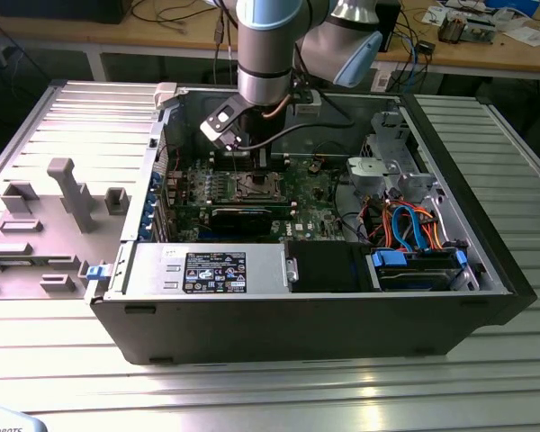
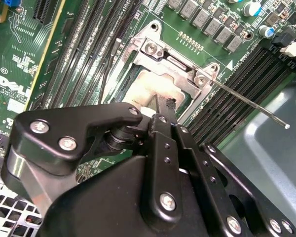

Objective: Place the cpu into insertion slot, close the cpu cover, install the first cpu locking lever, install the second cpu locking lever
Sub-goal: 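Install the first cpu locking lever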

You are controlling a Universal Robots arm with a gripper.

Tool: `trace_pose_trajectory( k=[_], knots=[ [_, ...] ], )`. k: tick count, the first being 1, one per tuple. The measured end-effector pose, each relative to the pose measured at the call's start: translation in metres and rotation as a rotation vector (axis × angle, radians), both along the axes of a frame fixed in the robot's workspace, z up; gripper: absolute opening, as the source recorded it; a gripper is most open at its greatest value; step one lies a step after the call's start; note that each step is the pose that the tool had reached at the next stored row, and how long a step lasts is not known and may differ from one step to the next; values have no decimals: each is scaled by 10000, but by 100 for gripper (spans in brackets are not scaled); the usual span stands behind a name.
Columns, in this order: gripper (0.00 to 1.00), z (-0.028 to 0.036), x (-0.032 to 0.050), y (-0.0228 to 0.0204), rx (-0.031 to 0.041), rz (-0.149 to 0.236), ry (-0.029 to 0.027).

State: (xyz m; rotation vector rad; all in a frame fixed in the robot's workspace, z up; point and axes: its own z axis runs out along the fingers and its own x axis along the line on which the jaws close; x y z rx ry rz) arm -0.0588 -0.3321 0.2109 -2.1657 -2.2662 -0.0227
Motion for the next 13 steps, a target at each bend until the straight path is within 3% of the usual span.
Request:
trace_pose_trajectory(
  k=[13],
  knots=[
    [11,134,0,0,1,-1,0]
  ],
)
